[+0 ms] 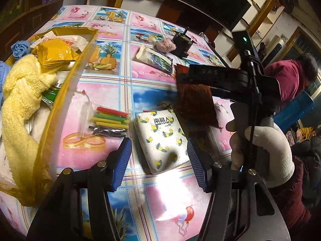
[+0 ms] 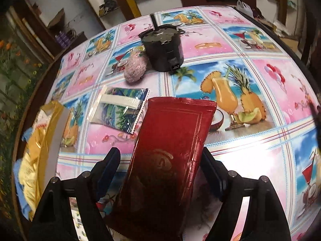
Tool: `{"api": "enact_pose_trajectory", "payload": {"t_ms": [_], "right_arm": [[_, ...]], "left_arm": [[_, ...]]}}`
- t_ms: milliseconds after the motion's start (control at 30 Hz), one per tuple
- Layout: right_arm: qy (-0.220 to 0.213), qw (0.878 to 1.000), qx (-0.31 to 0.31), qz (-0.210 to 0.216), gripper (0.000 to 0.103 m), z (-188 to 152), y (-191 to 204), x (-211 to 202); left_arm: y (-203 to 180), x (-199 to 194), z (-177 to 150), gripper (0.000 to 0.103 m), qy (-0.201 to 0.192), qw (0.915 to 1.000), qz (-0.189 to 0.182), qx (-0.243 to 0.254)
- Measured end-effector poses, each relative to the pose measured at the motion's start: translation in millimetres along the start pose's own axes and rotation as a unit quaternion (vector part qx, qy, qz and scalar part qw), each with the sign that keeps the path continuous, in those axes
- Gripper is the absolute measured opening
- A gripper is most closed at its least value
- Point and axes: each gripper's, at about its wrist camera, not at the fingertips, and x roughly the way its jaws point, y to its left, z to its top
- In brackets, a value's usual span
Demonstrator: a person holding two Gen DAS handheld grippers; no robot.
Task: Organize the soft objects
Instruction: 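Grasp tissue pack with left tool while right tool grasps red foil bag, then place tissue pack in tray with left tool while right tool carries red bag there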
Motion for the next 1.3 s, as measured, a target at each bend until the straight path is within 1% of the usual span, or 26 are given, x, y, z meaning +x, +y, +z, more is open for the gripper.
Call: {"api": "enact_pose_trajectory", "payload": {"t_ms": [67,133,200,333,367,400,433,467,533,567,600,633,700,767,833,900,967,1000,1033,1067,1167,1267,1300], "right_arm": [[0.001,0.998,-0.051,-0.02,0.079,-6.2,8.0,1.0],[-0.003,0.997,-0.074,-0.02,0.074,-13.1,5.5,-2.8],[-0.004,0.997,-0.078,-0.012,0.071,-18.3,-2.8,-8.3],[-0.009,0.997,-0.08,-0.013,0.07,-29.2,-20.5,-18.5],[-0.011,0.997,-0.082,-0.012,0.068,-31.6,-22.7,-20.6],[-0.013,0.996,-0.082,-0.01,0.066,-32.3,-24.0,-21.8],[-0.014,0.996,-0.083,-0.008,0.064,-34.2,-25.2,-23.4],[-0.014,0.996,-0.083,-0.006,0.064,-34.7,-25.4,-24.7],[-0.015,0.997,-0.078,0.006,0.059,-36.4,-28.9,-27.9],[-0.015,0.997,-0.072,0.016,0.058,-36.5,-31.3,-28.8],[-0.015,0.997,-0.064,0.028,0.055,-36.6,-35.0,-29.9],[-0.015,0.998,-0.054,0.041,0.053,-37.1,-39.0,-31.2],[-0.013,0.997,-0.035,0.065,0.05,-38.2,-47.2,-33.1],[-0.01,0.997,-0.02,0.08,0.05,-39.9,-52.8,-34.9],[-0.007,0.995,-0.006,0.096,0.049,-42.2,-56.9,-37.4],[-0.002,0.992,0.01,0.125,0.049,-43.7,-61.6,-38.7],[0.003,0.988,0.027,0.15,0.042,-43.6,-64.3,-39.4],[0.002,0.987,0.031,0.158,0.028,-43.1,-64.6,-41.0],[0.004,0.983,0.037,0.177,0.024,-42.4,-64.6,-42.2],[0.004,0.981,0.042,0.19,0.022,-41.4,-64.2,-43.9],[0.005,0.986,0.022,0.168,0.022,-37.0,-52.3,-46.4],[0.006,0.988,0.036,0.147,0.024,-34.4,-53.7,-39.8],[0.008,0.989,0.047,0.142,0.031,-34.0,-54.7,-36.6]], "left_arm": [[-6.3,5.2,-0.4,0.058,0.007,0.9999,0.008,0.01],[-13.0,11.0,0.7,0.058,0.011,0.9995,0.017,0.022],[-19.1,17.8,2.5,0.058,0.014,0.9988,0.032,0.034],[-35.4,40.2,6.7,0.058,0.025,0.9951,0.069,0.066],[-41.5,46.7,6.3,0.059,0.021,0.9922,0.089,0.085],[-49.7,53.5,4.6,0.065,0.016,0.9865,0.118,0.113],[-57.2,59.4,3.7,0.071,0.021,0.9801,0.141,0.138],[-62.9,62.1,3.6,0.075,0.025,0.9786,0.138,0.15],[-63.2,63.7,4.4,0.072,0.028,0.9815,0.12,0.146],[-62.3,60.4,4.6,0.051,0.022,0.9815,0.119,0.148],[-60.4,57.4,4.9,0.051,0.024,0.9833,0.109,0.144],[-54.8,53.4,5.6,0.051,0.026,0.9868,0.093,0.13],[-46.7,46.4,5.8,0.051,0.025,0.9904,0.082,0.109],[-37.7,35.8,5.5,0.051,0.02,0.9944,0.06,0.084],[-29.1,19.1,6.5,0.051,0.009,0.9977,0.029,0.06],[-23.2,-3.4,5.8,0.051,-0.009,0.9989,0.01,0.045],[-15.0,-28.0,6.5,0.051,-0.032,0.999,0.0,0.032],[-9.1,-37.8,7.5,0.051,-0.041,0.9989,-0.003,0.024],[-2.2,-48.7,7.7,0.051,-0.05,0.9986,-0.006,0.015],[6.1,-58.3,8.1,0.051,-0.058,0.9983,-0.006,0.006],[36.1,-79.6,7.1,0.051,-0.075,0.9967,0.001,-0.031],[59.8,-95.7,-0.6,0.051,-0.088,0.9944,0.01,-0.059],[65.5,-99.6,-3.9,0.051,-0.091,0.9938,0.01,-0.064]]}}
